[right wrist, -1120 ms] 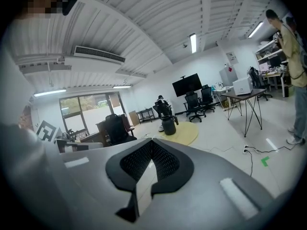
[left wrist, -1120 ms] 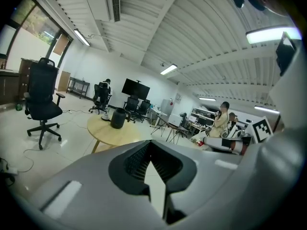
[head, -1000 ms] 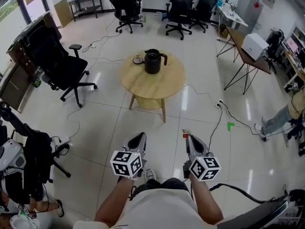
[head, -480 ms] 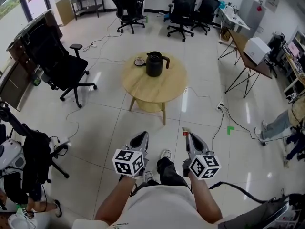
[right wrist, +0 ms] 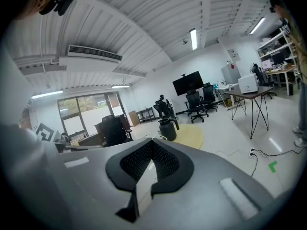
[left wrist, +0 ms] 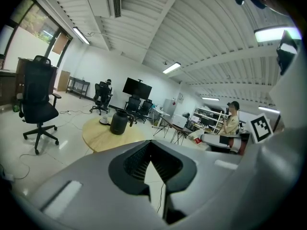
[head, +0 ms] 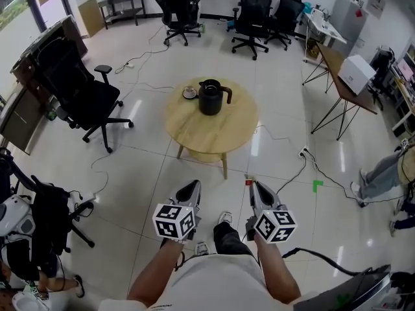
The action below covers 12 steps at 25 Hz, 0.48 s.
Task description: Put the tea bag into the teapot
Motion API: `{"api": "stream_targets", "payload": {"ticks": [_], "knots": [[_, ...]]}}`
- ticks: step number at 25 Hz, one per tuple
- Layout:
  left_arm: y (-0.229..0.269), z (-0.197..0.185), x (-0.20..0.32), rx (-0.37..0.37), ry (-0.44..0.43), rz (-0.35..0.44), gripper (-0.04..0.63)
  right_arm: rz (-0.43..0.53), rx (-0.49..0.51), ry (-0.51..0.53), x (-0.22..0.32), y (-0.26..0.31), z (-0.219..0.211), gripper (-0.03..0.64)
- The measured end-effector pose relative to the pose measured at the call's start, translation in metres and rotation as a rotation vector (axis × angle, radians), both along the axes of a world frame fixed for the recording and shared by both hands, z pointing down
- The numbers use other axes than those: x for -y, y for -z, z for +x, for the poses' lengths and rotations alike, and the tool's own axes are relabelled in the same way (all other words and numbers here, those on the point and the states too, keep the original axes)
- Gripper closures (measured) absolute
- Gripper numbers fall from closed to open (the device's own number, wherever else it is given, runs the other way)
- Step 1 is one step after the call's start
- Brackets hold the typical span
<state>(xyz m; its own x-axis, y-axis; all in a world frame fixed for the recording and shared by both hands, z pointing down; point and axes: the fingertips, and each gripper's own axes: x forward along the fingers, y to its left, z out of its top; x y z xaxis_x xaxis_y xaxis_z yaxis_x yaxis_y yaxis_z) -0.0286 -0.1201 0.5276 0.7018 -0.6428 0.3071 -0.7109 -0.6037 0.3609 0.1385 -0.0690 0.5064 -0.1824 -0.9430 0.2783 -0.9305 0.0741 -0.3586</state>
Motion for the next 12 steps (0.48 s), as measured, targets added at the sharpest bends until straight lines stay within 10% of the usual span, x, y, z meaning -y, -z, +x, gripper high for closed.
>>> {"api": "stream_targets", "payload": {"ticks": [12], "knots": [[0.005, 0.036, 0.089, 0.020, 0.072, 0.004, 0.583, 0.000, 0.033, 0.059, 0.098, -0.001, 0.041, 0.615]]}}
